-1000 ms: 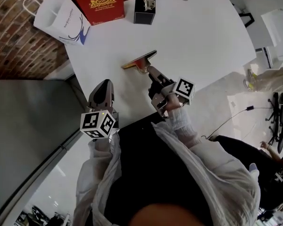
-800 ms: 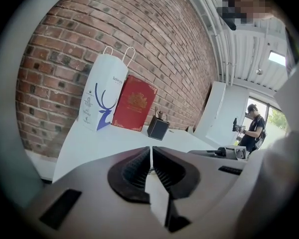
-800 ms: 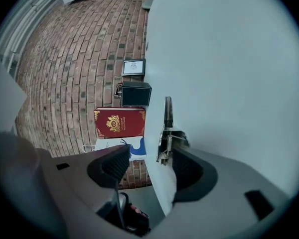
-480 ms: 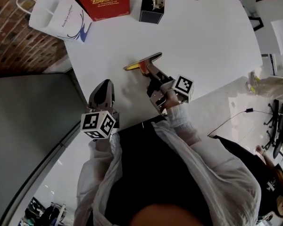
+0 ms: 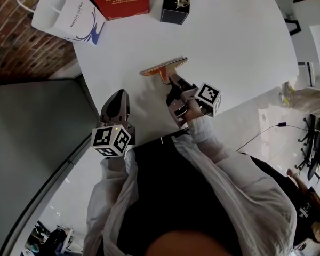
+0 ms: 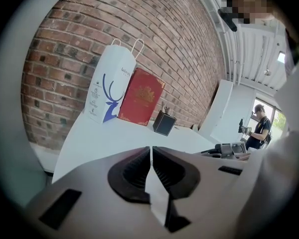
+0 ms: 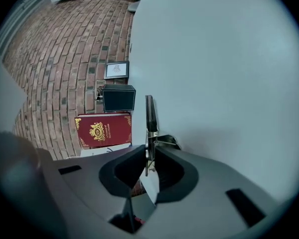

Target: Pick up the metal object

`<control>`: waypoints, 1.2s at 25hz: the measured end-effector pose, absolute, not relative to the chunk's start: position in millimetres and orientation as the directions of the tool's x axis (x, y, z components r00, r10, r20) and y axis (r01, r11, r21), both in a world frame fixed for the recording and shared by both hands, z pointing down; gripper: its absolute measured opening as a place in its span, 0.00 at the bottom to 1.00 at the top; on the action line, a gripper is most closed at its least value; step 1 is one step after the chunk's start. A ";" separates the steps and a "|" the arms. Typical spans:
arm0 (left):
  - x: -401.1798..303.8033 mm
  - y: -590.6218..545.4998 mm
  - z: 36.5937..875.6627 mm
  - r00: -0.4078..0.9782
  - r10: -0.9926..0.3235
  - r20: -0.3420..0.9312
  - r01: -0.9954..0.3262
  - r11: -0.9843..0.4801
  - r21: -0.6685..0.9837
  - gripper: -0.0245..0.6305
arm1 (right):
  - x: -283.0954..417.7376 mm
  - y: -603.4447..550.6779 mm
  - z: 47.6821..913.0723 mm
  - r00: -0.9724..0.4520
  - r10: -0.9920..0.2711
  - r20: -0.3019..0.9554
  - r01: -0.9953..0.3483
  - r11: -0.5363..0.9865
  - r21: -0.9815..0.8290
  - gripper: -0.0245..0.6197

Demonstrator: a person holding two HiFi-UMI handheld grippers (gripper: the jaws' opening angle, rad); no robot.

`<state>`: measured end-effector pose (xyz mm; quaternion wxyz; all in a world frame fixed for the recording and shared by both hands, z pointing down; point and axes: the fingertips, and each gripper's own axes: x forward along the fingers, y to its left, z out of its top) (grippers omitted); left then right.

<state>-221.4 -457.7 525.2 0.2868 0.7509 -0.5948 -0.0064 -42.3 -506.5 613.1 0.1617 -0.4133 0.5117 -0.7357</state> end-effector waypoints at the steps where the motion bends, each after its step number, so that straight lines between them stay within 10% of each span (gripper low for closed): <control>1: -221.8 -457.2 525.1 0.293 -0.897 0.331 -0.890 -0.129 0.438 0.08 | -42.1 -507.7 611.0 -0.603 -0.669 0.435 -0.182 -0.415 -0.891 0.11; 30: -232.8 -407.0 489.0 0.343 -0.909 0.236 -0.886 -0.230 0.401 0.08 | -34.5 -475.5 553.3 -0.571 -0.779 0.258 -0.202 -0.171 -0.964 0.05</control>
